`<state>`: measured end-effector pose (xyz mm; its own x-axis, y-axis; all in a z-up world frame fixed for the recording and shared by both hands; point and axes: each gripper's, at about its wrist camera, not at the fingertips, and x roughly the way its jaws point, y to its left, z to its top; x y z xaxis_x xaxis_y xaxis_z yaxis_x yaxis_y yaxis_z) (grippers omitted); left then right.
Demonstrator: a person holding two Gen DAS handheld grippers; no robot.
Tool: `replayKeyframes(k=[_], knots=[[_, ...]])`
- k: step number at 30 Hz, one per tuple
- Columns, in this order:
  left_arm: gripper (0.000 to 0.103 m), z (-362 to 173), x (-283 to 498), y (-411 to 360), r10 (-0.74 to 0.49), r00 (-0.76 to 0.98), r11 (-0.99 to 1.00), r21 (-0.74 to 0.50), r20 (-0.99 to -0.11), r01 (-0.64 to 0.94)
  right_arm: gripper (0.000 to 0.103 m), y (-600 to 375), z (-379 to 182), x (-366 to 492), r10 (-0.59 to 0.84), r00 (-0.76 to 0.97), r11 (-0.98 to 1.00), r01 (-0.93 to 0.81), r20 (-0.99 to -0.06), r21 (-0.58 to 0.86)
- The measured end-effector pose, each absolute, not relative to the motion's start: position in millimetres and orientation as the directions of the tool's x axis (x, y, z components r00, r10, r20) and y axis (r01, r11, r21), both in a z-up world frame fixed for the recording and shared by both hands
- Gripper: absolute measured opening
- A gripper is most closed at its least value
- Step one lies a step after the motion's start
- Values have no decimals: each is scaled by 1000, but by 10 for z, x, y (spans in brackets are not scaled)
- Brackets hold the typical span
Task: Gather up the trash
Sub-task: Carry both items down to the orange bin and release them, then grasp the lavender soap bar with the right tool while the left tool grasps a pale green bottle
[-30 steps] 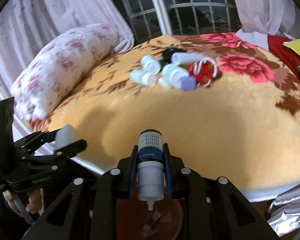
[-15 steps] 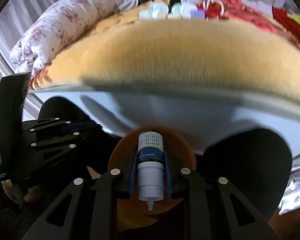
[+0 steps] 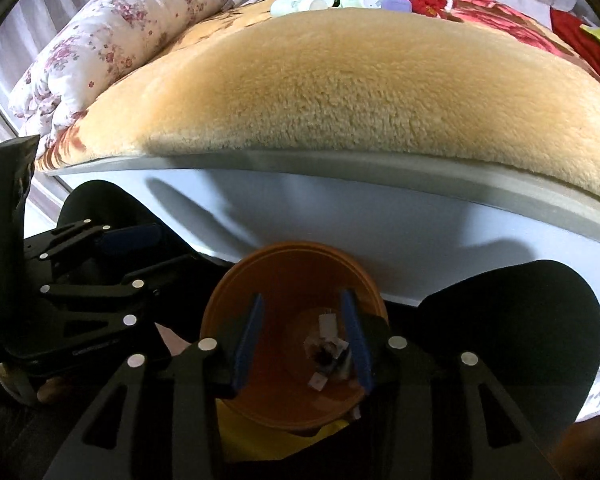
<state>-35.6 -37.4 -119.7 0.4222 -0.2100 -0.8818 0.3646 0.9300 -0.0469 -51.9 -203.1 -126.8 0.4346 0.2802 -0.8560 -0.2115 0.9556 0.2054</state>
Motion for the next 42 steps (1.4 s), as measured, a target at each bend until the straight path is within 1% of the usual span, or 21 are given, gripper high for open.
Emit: replayKeyframes(k=[6, 11, 15, 18, 19, 20, 25, 29, 34, 42], knots=[[56, -1198, -374, -395, -201, 430, 933, -37, -880, 359, 42, -2069, -1262, -541, 277, 440, 958, -198, -854, 209], [57, -1094, -412, -392, -179, 446, 936, -13, -877, 351, 42, -2060, -1213, -564, 275, 446, 958, -200, -852, 204], [57, -911, -376, -337, -172, 463, 937, 2, -870, 350, 42, -2101, -975, -572, 293, 468, 953, -218, -834, 212], [59, -656, -289, -263, -200, 467, 937, -29, -861, 347, 42, -2163, -735, -493, 298, 496, 950, -240, -816, 202], [65, -581, -260, -247, -209, 475, 937, -36, -854, 347, 42, -2200, -626, -416, 300, 510, 949, -248, -806, 196], [67, -467, -218, -229, -218, 496, 937, -38, -841, 347, 42, -2240, -540, -327, 300, 522, 949, -252, -798, 192], [71, -109, 77, -273, -220, 584, 942, -14, -781, 335, 42, -2427, -260, 326, 275, 585, 959, -225, -763, 173], [72, -20, 388, -328, -224, 605, 954, -43, -764, 298, 42, -2528, -228, 963, 251, 605, 967, -192, -756, 167], [72, -10, 594, -355, -224, 614, 960, -63, -757, 272, 42, -2648, -306, 1562, 216, 586, 976, -162, -781, 148], [72, -124, 729, -361, -218, 596, 960, -60, -773, 273, 42, -2591, -536, 2045, 216, 542, 976, -152, -812, 158]])
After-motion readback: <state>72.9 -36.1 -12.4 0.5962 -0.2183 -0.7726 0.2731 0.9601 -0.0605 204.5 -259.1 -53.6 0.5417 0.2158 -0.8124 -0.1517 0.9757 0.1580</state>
